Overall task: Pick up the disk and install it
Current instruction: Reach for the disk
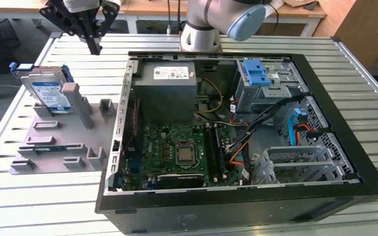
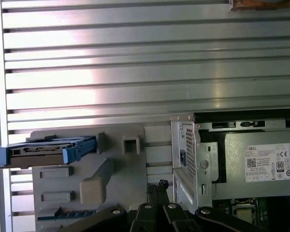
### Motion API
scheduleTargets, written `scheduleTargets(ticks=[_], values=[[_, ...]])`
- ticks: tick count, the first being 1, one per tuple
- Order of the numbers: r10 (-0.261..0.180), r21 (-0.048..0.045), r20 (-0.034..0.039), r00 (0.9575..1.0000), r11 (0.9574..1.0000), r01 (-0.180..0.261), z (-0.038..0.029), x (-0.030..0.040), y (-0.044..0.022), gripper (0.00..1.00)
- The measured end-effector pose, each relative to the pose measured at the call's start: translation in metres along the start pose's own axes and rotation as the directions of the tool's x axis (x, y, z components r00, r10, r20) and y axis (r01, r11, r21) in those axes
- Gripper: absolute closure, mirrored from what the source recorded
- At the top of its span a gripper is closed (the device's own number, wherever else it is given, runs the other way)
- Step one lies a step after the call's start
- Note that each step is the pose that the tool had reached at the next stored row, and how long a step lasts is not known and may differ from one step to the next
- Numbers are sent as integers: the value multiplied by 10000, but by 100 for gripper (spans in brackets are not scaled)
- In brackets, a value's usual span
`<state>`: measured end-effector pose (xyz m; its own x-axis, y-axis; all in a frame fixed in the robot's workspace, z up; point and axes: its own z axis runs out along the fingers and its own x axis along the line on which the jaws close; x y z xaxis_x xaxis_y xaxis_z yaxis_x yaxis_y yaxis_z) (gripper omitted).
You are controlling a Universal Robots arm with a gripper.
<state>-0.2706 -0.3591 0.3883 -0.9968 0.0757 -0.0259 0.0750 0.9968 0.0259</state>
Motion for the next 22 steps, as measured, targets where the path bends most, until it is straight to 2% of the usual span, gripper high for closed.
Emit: scheduleTargets(ticks=[22], values=[[0, 0, -1, 10000, 10000, 0, -2, 240, 6, 89]])
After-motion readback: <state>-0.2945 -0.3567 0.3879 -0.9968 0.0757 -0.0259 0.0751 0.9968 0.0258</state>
